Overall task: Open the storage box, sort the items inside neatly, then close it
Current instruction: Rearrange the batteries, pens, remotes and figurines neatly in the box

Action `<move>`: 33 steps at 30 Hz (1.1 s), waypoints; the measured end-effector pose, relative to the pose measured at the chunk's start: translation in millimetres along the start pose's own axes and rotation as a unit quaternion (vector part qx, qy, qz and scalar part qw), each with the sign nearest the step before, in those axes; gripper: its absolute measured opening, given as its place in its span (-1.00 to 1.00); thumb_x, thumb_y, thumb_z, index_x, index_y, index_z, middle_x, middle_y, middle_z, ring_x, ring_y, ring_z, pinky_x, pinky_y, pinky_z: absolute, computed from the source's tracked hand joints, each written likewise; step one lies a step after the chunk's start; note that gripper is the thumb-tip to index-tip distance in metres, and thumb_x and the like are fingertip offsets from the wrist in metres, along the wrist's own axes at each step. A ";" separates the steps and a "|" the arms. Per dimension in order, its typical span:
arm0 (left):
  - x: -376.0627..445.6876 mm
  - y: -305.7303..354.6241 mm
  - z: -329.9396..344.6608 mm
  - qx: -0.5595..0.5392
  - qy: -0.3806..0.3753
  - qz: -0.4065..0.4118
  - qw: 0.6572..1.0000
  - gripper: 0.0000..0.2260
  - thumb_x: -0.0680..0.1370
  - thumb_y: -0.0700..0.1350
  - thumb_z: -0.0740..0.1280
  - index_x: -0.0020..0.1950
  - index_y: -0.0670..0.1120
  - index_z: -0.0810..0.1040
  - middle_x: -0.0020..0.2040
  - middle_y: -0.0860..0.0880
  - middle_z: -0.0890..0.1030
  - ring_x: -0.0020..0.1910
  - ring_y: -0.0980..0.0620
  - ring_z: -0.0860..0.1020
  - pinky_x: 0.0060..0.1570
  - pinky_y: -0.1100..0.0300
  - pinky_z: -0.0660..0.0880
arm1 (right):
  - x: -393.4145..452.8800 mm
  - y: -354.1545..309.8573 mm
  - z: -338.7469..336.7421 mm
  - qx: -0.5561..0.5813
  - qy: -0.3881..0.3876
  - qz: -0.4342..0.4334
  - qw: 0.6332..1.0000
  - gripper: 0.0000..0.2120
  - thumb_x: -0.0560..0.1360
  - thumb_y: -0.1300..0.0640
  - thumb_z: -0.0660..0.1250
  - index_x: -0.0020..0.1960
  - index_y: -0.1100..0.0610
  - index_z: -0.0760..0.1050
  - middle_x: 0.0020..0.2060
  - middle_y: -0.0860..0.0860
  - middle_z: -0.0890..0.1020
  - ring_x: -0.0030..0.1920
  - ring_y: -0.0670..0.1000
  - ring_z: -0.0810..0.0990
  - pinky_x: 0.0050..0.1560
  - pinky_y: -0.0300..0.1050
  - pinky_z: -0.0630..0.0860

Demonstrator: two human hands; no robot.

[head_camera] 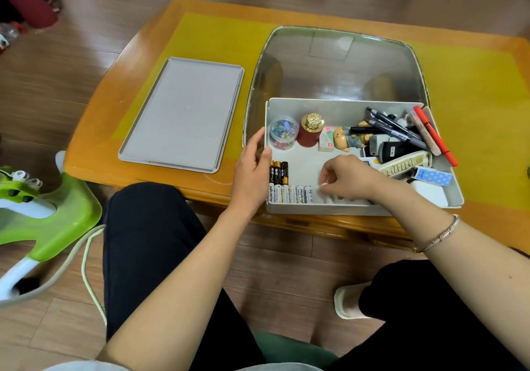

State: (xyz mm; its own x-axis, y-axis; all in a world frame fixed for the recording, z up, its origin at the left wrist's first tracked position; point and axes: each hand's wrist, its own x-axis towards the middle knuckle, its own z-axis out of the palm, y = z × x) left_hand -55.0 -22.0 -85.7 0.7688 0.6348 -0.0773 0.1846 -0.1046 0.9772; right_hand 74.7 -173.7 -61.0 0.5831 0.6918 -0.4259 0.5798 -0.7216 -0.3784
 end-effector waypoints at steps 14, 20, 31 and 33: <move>-0.6 0.5 0.3 -0.005 0.001 -0.003 1.000 -0.62 0.66 -0.07 0.16 0.48 0.06 0.28 0.41 0.00 0.41 0.36 0.03 0.40 0.23 -0.10 0.48 | -7.7 -13.9 -0.3 0.046 -0.079 0.014 0.996 -0.69 0.44 0.28 0.38 0.15 0.09 0.49 -0.27 0.00 0.68 -0.28 -0.02 0.64 -0.25 -0.15 0.60; 0.9 -1.3 0.4 -0.007 -0.001 -0.005 1.000 -0.62 0.66 -0.06 0.15 0.48 0.07 0.28 0.40 0.01 0.42 0.36 0.02 0.41 0.24 -0.11 0.47 | -5.8 -0.1 -22.8 0.031 0.030 -0.004 0.999 -0.79 0.45 0.31 0.34 0.05 0.12 0.54 -0.21 0.04 0.68 -0.32 -0.03 0.63 -0.30 -0.20 0.52; 1.4 -3.7 0.3 -0.002 0.001 0.003 1.000 -0.62 0.66 -0.06 0.15 0.49 0.05 0.28 0.42 0.01 0.41 0.37 0.03 0.39 0.25 -0.11 0.47 | 4.3 9.7 -16.6 -0.298 0.083 0.007 0.951 -0.79 0.43 0.04 0.34 0.05 0.02 0.58 0.02 0.09 0.59 0.15 0.18 0.43 0.16 0.00 0.29; 1.5 -3.4 0.3 -0.005 0.001 0.003 1.000 -0.62 0.66 -0.06 0.15 0.48 0.05 0.28 0.42 0.01 0.41 0.37 0.03 0.40 0.24 -0.11 0.47 | 6.8 11.2 -12.1 -0.293 0.093 0.006 0.952 -0.82 0.43 0.10 0.33 0.02 0.03 0.58 0.00 0.11 0.59 0.14 0.19 0.42 0.15 0.00 0.27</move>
State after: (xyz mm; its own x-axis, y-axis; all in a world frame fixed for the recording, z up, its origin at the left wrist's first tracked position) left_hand -54.3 -21.0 -89.2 0.7689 0.6354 -0.0711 0.1742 -0.1012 0.9795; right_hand 92.0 -176.7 -58.2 0.6510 0.7153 -0.2541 0.7582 -0.6290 0.1716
